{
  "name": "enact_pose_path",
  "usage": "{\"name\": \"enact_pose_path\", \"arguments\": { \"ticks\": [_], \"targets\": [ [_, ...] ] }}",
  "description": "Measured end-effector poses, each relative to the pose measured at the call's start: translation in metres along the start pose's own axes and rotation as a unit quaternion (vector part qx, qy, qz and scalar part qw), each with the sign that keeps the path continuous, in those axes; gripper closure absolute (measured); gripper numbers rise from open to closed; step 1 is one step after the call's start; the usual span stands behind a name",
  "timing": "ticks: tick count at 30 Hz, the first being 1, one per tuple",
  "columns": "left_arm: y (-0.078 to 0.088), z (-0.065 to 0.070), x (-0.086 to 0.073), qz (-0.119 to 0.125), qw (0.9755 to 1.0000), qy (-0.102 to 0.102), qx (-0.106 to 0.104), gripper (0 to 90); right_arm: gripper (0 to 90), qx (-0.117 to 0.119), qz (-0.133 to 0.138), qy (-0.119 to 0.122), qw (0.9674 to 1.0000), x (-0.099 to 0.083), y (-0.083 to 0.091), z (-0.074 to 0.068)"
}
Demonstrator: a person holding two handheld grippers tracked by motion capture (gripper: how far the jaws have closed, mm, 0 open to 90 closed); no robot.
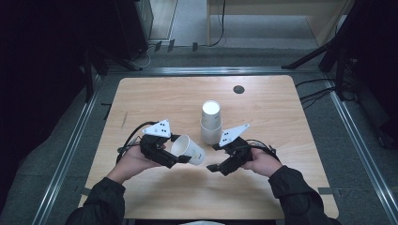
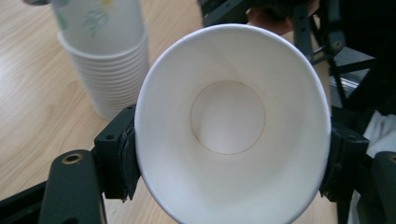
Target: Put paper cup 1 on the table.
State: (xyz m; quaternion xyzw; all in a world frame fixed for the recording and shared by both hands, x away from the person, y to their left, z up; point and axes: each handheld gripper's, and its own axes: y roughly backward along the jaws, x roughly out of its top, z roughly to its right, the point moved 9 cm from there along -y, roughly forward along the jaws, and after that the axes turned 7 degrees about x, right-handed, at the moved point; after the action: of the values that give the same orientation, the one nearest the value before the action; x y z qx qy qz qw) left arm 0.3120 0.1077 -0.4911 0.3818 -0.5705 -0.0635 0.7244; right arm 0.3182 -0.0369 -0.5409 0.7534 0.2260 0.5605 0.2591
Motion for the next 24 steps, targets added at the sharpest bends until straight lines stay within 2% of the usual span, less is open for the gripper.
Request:
{"name": "enact_pose_path", "arguments": {
  "ticks": [5, 10, 15, 18, 22, 24],
  "targets": [
    [0.004, -0.017, -0.009, -0.022, 0.9991, 0.009, 0.034, 23.8, 19.9, -0.027, 0.017, -0.02, 0.9993, 0.001, 0.01, 0.013],
    [0.01, -0.033, -0.015, -0.032, 0.9975, 0.026, 0.057, 23.7, 21.2, -0.046, 0.032, -0.008, 0.9984, 0.002, 0.017, 0.021],
    [0.011, -0.048, -0.025, -0.055, 0.9948, 0.039, 0.076, 23.7, 21.2, -0.063, 0.032, 0.002, 0.9975, 0.0, 0.019, 0.027],
    [0.011, -0.055, -0.029, -0.061, 0.9935, 0.044, 0.085, 23.7, 21.2, -0.076, 0.031, 0.008, 0.9966, -0.002, 0.02, 0.031],
    [0.015, -0.067, -0.033, -0.067, 0.9917, 0.046, 0.099, 23.6, 21.2, -0.091, 0.034, -0.002, 0.9952, -0.005, 0.024, 0.037],
    [0.017, -0.075, -0.035, -0.066, 0.9908, 0.057, 0.104, 23.7, 21.2, -0.098, 0.034, -0.006, 0.9946, -0.006, 0.026, 0.039]
  ]
}}
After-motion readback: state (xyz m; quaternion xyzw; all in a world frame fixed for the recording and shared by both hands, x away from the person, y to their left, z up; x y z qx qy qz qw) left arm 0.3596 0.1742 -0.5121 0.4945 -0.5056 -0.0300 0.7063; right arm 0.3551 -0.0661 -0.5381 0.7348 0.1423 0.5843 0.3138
